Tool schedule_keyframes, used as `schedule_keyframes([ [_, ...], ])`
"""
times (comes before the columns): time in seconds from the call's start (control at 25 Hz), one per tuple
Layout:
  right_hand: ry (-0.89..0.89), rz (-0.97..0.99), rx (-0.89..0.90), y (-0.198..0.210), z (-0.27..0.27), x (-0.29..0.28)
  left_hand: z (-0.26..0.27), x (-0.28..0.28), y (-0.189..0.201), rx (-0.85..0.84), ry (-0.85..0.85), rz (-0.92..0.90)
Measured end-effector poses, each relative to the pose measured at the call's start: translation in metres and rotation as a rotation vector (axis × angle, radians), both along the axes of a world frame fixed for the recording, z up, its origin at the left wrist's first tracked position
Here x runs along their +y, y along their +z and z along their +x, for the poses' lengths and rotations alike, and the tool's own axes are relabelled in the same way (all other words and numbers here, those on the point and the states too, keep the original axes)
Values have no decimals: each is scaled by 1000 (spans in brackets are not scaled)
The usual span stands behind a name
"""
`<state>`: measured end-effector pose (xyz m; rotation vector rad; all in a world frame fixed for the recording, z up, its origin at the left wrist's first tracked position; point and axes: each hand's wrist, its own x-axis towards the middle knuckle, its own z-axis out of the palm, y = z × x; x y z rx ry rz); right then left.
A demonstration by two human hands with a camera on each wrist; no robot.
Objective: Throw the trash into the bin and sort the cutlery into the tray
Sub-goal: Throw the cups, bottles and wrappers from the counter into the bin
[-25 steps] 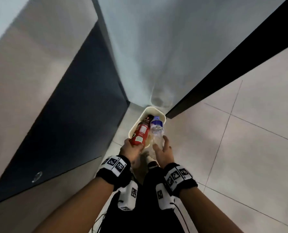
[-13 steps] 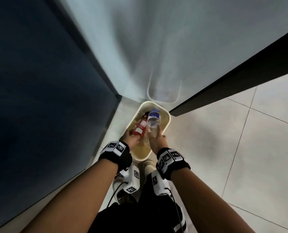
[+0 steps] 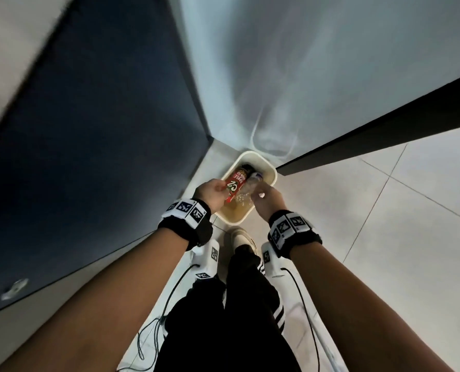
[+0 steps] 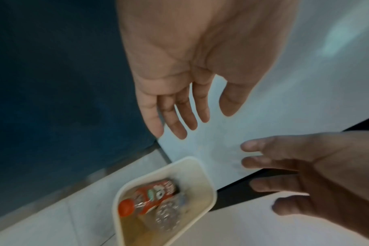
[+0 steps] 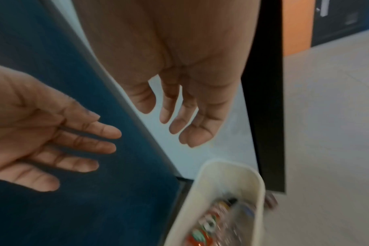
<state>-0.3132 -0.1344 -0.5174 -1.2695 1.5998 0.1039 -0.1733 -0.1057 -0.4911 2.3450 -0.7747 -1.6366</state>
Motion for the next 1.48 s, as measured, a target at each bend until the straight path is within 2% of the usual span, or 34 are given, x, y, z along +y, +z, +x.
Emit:
schedule_keyframes([
  [0.08,58,-40,-67,56,5,-10,-1,-1,51,61,75,-54],
  [0.28,181,-223,-211,209,26,-28,11,4,212,66,274,-275],
  [0.48,418,-441,-366,346,47,-28,29,34,365,63,356,-445],
  [0.56,502,-494,-436,391,67,-27,45,53,414,29,397,-567],
  [0.64,584,-540,-497,424,90,-25,68,76,451,-85,433,-684],
  [0.76,663,-580,-567,452,128,-18,110,112,483,-326,531,-758],
  [0.84,696,-606,-550,462,156,-11,140,137,489,-463,612,-726],
  [1.04,919,-682,-338,464,221,19,219,177,476,-750,729,-521],
  [1.2,1214,-776,-6,458,259,43,276,186,468,-931,706,-409],
  [1.32,1308,-739,148,448,275,53,305,188,461,-915,614,-223],
  [1.48,1288,-791,126,442,283,53,319,190,456,-748,515,-146],
])
